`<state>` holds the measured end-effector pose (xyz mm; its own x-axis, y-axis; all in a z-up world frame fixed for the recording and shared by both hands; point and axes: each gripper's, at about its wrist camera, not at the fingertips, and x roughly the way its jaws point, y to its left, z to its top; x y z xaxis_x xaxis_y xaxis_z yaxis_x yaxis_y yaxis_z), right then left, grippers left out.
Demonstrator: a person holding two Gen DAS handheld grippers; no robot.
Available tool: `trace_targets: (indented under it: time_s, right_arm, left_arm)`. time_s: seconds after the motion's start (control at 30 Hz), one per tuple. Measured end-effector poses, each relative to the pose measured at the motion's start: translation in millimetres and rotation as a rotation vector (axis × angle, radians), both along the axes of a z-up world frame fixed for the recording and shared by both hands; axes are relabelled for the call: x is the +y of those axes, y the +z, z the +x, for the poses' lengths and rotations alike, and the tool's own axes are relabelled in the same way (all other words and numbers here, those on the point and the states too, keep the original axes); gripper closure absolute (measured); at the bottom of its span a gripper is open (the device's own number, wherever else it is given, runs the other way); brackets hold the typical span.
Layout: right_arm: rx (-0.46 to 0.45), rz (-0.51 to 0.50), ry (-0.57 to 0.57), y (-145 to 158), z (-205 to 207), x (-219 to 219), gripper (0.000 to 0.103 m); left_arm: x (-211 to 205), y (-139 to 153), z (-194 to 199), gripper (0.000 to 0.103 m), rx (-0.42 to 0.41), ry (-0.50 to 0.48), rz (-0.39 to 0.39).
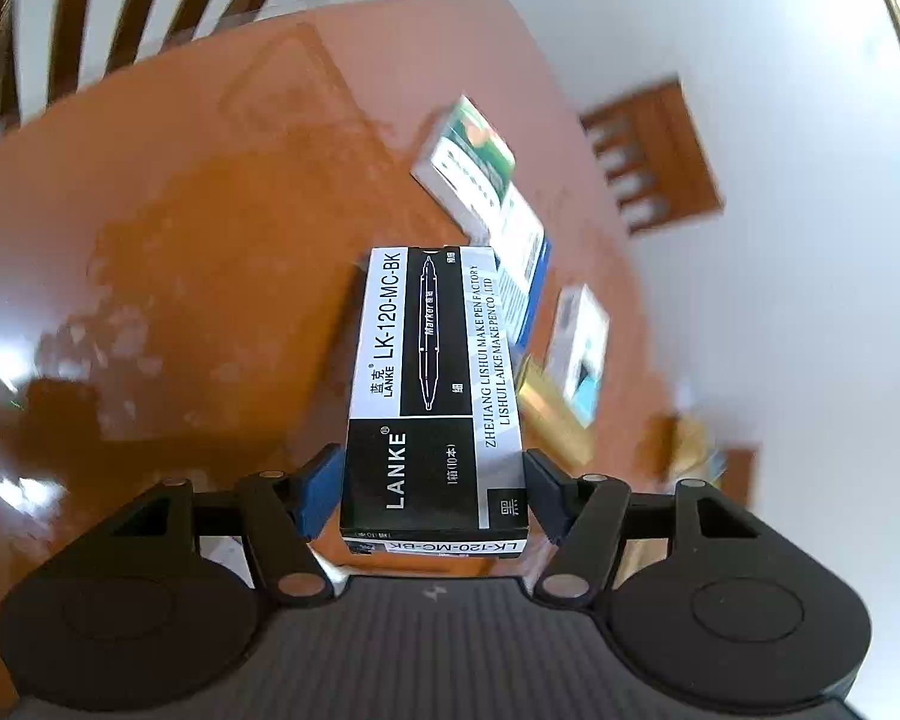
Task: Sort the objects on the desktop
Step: 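Carry the LANKE box with the right gripper away from the table, then lower the LANKE box with the right gripper onto the table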
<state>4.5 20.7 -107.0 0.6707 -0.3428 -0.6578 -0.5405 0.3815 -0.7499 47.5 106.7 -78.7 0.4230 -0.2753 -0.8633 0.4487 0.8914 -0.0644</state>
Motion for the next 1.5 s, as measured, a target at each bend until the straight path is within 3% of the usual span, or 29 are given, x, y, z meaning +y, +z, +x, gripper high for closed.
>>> trace_targets:
  time_s: [0.1,0.27,0.43,0.67,0.77,1.03,1.23,1.3,1.33,1.5]
  right_arm:
    - [-0.028,-0.077,0.075,-8,-6,5,0.034]
    - [-0.026,-0.062,0.082,-3,-2,4,0.034]
    - [-0.006,0.020,0.030,6,11,-5,0.034]
    - [0.002,0.106,-0.012,2,13,-19,0.033]
    - [0.015,0.203,-0.072,11,10,-28,0.032]
    - [0.186,0.516,-0.288,28,28,-68,0.029]
    - [0.171,0.501,-0.302,12,45,-75,0.027]
    - [0.229,0.510,-0.331,6,55,-83,0.028]
    - [0.256,0.517,-0.346,4,60,-87,0.034]
    - [0.385,0.623,-0.420,15,76,-107,0.035]
  left_arm:
    - [9,-3,-1,0.000,0.008,0.015,0.013]
    - [21,-3,6,0.000,-0.019,0.021,0.045]
    - [27,-2,31,0.000,-0.032,0.041,0.048]
    - [-1,0,46,0.000,-0.050,-0.008,0.025]
    - [-18,-3,48,0.000,-0.046,-0.043,0.026]
    - [-45,-7,61,0.000,-0.049,-0.083,0.024]
    - [-51,-10,68,0.000,-0.038,-0.066,0.012]
    - [-53,-13,68,0.000,-0.035,-0.069,0.024]
    - [-54,-14,67,0.000,-0.034,-0.070,0.029]
    - [-61,-19,69,0.000,-0.039,-0.088,0.047]
